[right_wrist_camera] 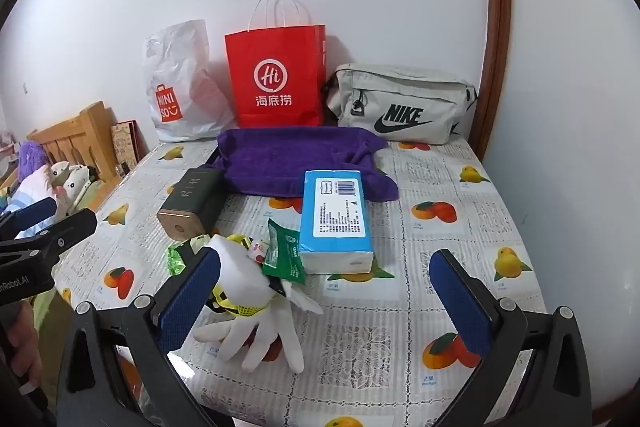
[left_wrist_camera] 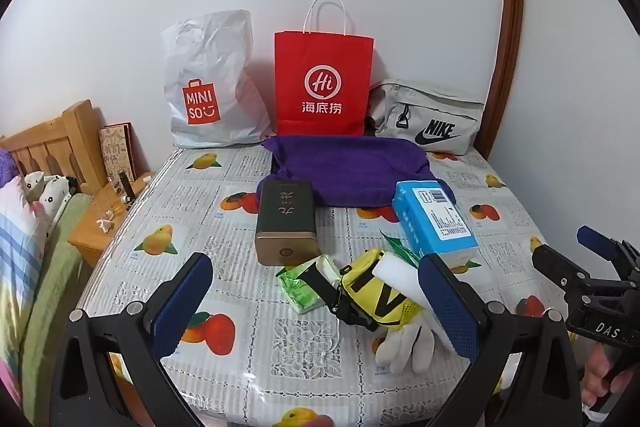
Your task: Organize soft objects
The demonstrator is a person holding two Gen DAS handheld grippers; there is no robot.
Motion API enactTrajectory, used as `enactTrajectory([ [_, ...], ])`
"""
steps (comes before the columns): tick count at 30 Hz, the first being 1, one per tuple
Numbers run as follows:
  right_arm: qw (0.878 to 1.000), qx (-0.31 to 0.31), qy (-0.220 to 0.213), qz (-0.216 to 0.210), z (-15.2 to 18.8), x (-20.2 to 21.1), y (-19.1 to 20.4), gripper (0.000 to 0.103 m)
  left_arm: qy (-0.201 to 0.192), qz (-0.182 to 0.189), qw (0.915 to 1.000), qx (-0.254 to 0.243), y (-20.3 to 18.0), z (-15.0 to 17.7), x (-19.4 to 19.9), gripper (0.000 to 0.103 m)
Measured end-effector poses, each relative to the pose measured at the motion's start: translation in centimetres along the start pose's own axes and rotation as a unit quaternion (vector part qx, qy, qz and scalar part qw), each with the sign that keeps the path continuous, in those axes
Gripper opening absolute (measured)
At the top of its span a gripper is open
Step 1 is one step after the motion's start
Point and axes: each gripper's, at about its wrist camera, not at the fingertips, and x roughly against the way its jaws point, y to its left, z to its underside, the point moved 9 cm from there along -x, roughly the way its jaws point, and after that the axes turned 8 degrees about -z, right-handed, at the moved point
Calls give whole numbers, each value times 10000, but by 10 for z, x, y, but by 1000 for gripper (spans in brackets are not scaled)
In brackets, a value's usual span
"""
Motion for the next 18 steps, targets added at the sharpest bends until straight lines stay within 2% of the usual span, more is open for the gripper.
enactTrajectory([
  [5, 10000, -37, -13, -66, 3, 5, 2, 103, 39, -42, 10000, -12, 1, -1, 3, 103],
  [7, 9998, -65, 143, -93, 4, 1, -1, 103, -3, -46, 10000, -12, 1, 0, 4, 103],
  [18, 9999, 44, 8, -94, 4, 10, 9, 103, 4, -84, 10000, 20, 3, -4, 13, 103],
])
